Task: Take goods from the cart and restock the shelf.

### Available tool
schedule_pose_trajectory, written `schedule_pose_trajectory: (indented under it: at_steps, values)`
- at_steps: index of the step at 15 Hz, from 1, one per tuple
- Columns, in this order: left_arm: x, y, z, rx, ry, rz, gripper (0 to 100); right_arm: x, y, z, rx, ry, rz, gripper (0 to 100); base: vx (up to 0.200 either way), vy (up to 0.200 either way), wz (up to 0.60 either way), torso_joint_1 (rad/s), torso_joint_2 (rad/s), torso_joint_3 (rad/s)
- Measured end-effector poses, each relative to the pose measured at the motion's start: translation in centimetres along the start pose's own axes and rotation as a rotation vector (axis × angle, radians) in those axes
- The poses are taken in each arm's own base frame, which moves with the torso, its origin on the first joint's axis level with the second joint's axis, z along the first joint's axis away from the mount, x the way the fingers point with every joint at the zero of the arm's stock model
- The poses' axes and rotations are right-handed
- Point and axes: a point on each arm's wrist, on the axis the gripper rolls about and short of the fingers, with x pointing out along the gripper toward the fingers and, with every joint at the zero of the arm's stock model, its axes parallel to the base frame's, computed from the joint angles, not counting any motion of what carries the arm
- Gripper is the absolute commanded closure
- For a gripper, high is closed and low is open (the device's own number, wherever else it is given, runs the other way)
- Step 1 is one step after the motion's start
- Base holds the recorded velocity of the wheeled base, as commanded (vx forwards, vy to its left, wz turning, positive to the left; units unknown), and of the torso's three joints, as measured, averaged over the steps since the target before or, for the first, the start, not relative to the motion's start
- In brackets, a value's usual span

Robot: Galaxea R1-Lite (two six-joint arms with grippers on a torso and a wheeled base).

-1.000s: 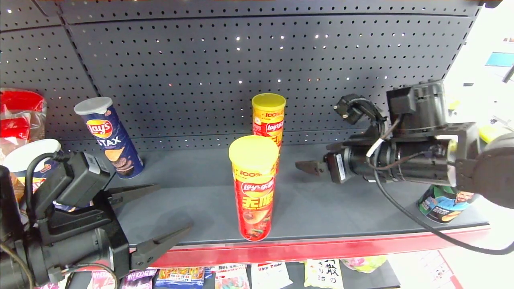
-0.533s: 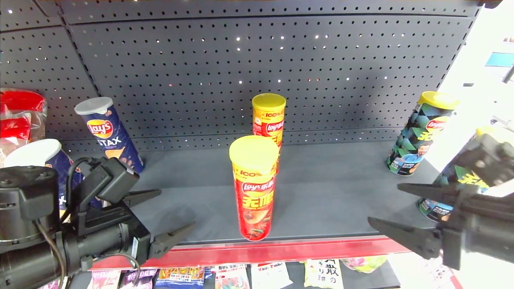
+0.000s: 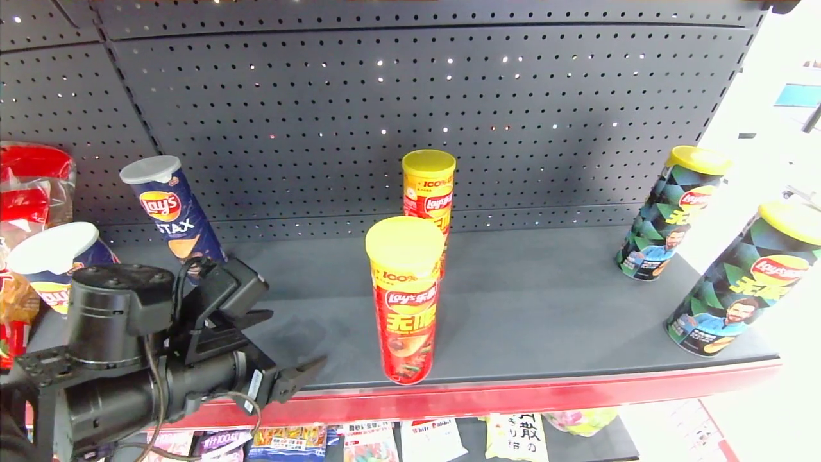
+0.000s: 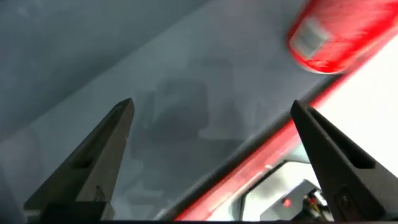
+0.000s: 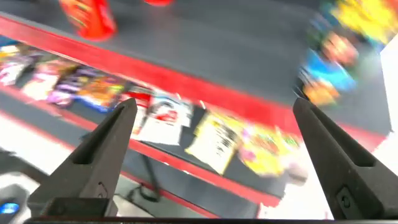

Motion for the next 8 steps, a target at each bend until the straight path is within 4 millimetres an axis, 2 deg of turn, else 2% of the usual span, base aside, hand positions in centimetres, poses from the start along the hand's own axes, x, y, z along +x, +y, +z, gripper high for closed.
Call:
schedule_pose_trajectory:
  at_steps: [2, 4, 8]
  values:
    - [1.2, -0.6, 0.8, 0.016, 0.003, -0.002, 0, -1.7, 0.2, -2.3, 0.017, 0.002, -0.092, 0, 0.000, 0.000, 0.00, 0.000, 0.00, 0.000]
    - [2.3, -0.9, 1.3, 0.024, 0.007, -0.011, 0, -2.5, 0.5, -3.9, 0.026, -0.010, -0.139, 0, 0.000, 0.000, 0.00, 0.000, 0.00, 0.000]
    - [3.9, -1.3, 1.7, 0.034, 0.025, -0.001, 0, -2.9, 0.6, -4.8, 0.030, -0.046, -0.162, 0, 0.000, 0.000, 0.00, 0.000, 0.00, 0.000]
